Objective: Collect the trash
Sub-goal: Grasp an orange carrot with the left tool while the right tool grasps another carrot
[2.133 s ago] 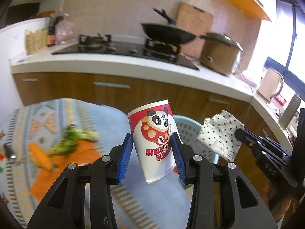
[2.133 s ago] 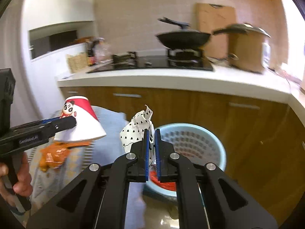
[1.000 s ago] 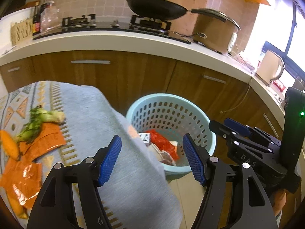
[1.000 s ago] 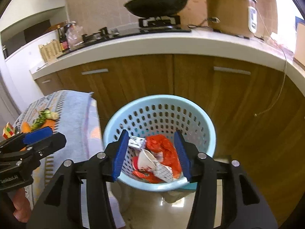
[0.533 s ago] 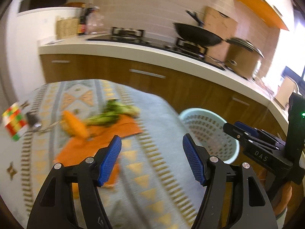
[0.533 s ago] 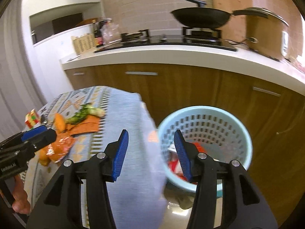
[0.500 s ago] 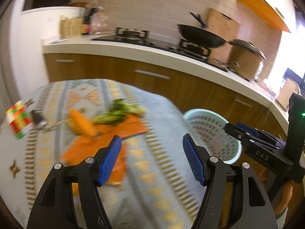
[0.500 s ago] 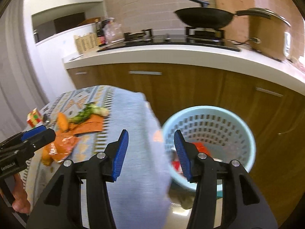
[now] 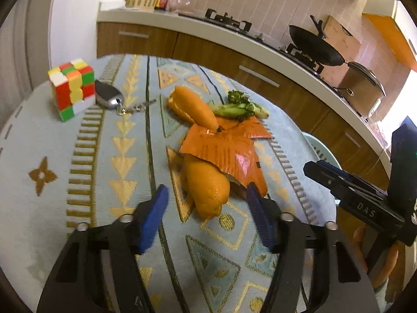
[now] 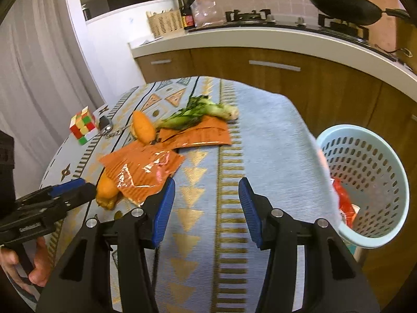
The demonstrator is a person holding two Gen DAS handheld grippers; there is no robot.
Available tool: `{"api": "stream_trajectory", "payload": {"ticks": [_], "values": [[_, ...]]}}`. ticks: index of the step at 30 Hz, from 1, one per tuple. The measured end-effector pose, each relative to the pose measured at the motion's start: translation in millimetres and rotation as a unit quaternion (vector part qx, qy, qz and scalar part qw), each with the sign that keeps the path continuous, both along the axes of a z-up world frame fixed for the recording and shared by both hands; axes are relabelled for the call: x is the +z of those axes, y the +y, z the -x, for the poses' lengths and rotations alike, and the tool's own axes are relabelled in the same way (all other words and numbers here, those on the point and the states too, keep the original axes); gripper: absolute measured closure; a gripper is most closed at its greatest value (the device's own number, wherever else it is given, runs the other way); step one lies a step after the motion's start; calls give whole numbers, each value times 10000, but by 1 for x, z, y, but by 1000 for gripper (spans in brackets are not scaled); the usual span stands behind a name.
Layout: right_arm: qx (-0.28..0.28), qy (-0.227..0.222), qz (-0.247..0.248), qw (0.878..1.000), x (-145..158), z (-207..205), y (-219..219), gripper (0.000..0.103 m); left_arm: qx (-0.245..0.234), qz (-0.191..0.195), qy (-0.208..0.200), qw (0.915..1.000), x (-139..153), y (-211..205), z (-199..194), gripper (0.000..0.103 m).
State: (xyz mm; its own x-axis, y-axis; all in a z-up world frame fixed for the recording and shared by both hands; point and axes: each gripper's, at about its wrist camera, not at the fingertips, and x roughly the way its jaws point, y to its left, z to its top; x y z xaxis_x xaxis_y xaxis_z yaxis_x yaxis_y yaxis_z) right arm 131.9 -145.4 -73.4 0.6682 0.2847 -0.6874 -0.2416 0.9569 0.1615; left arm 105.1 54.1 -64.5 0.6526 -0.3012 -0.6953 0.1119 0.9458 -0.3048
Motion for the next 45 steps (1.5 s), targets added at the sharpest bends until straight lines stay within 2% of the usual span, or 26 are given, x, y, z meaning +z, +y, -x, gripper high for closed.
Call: {"api": "stream_trajectory", "payload": {"ticks": [2,4,9,11,14,18,22,26,30,36,37,38,40,41,45], "values": [[31,19,30,10000,0,-1,3,56,-70,-48,82,9999,-5,-5,-7,58],[62,8,74,10000,2,-1,6,56,-73,-151,201,9997,-11,-10,-14,62],[134,-74,120,9998,10,-4,10,53,-45,-111,249,9996,-18,-8,-21,63],[196,-89,119,9997,13,-6,14,53,-51,-113,237,9996,-17,-6,-23,72],[315,-135,185,9992,18,-10,23,53,-51,-113,179,9998,-14,-3,-19,79],[586,-166,216,9979,27,-23,42,53,66,-257,109,9996,-6,13,-2,81],[878,-79,222,9959,28,-47,68,53,434,-290,139,9985,-2,44,13,81],[1101,246,347,9930,12,-82,100,53,703,-293,123,9970,0,64,14,81],[1213,485,567,9898,-5,-106,122,53,743,-253,61,9969,4,71,13,81],[1379,543,912,9848,-23,-119,147,53,698,-239,48,9973,5,67,5,81],[1388,481,994,9841,-23,-118,151,58,688,-228,54,9974,4,68,4,81],[1402,446,1083,9832,-24,-118,153,70,679,-223,67,9974,4,67,0,81],[1449,349,1135,9823,-22,-115,156,77,673,-222,79,9975,4,66,-3,81],[1468,301,1136,9822,-20,-113,156,80,668,-211,79,9975,4,65,-5,81],[1468,-3,966,9844,0,-101,148,81,617,-184,-30,9979,14,62,-4,81]]}}
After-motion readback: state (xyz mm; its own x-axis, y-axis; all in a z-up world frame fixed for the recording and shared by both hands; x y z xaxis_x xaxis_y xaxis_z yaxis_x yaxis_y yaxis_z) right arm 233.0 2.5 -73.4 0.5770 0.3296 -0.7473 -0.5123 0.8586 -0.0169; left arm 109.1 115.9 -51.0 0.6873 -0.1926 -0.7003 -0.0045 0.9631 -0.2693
